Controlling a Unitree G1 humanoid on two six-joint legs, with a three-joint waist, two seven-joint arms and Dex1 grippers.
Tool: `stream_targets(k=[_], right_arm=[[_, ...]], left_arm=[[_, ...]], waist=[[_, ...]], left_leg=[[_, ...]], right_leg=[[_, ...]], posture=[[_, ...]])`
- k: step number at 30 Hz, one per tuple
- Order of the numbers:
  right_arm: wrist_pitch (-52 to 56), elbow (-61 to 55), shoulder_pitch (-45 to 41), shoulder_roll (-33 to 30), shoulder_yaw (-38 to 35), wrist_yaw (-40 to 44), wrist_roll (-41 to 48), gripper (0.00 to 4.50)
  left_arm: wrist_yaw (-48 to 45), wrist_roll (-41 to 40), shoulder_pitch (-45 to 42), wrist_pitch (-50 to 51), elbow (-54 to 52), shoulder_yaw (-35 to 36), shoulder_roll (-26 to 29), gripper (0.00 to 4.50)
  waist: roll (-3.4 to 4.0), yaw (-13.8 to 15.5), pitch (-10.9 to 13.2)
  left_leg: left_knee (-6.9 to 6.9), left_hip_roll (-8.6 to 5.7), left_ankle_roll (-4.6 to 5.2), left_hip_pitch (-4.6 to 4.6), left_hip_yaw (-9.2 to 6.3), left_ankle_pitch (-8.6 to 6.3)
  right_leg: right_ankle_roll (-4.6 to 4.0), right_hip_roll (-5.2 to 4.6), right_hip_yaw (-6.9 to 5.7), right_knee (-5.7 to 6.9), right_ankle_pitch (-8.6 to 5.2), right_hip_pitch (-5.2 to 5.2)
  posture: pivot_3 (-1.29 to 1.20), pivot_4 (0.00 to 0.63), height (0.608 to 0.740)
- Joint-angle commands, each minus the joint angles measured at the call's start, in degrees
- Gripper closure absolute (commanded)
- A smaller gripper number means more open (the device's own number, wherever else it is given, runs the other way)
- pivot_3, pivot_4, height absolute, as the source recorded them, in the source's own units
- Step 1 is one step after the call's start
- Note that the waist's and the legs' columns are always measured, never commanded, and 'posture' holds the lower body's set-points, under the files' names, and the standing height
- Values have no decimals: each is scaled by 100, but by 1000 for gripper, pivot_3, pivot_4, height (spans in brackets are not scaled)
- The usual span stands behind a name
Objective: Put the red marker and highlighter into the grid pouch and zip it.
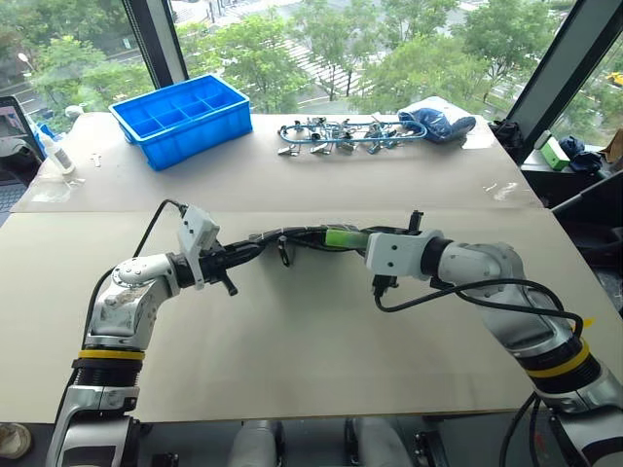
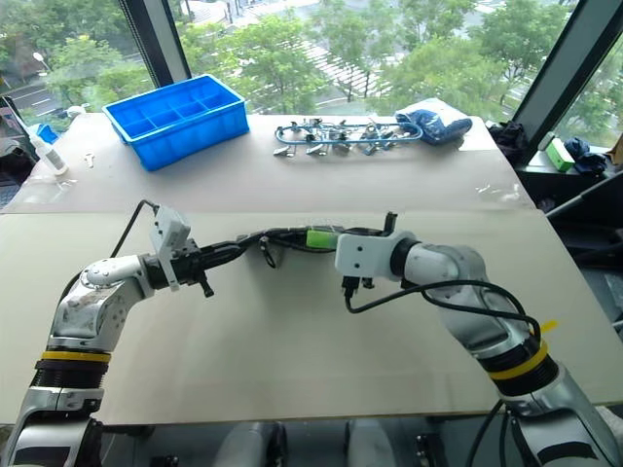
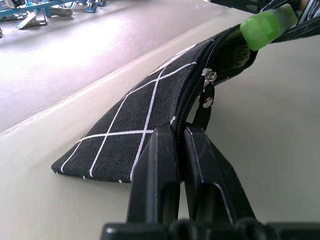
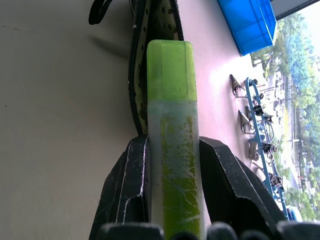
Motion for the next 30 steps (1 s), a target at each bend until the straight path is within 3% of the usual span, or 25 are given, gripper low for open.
stream_targets(k=[1,14,25,30], right_arm=[[-177,-101,-45,24,-3,0,-273,3494],[-647,1102,-873,855,616,-168,-1234,3494],[-2064,2333,-1463,1681,1283,-445,-1649,3494],[-2110,2794,-1489,1931,1053,-489,-1434,3494]], left_arm=[[-38,-45,-120,-80,-104,49,39,4500],[-22,-63,-134,-49,-175,-31,-34,4500],[17,-61,-141,-48,-163,-36,-82,4500],[58,-71,-114,-37,-214,-42,-113,4500]], waist=[[0,-1,0],[0,-17,0],[0,-14,0],[0,-27,0]], left_leg=[[0,0,0,0,0,0],[0,0,-6,0,13,3],[2,0,-14,-1,28,8],[2,4,-32,1,33,19]], right_leg=[[0,0,0,0,0,0],[-1,3,-1,2,0,-1],[-1,-1,-4,6,0,1],[-2,4,-2,8,0,-1]], posture=[[0,150,740],[0,150,740],[0,150,740],[0,150,740]])
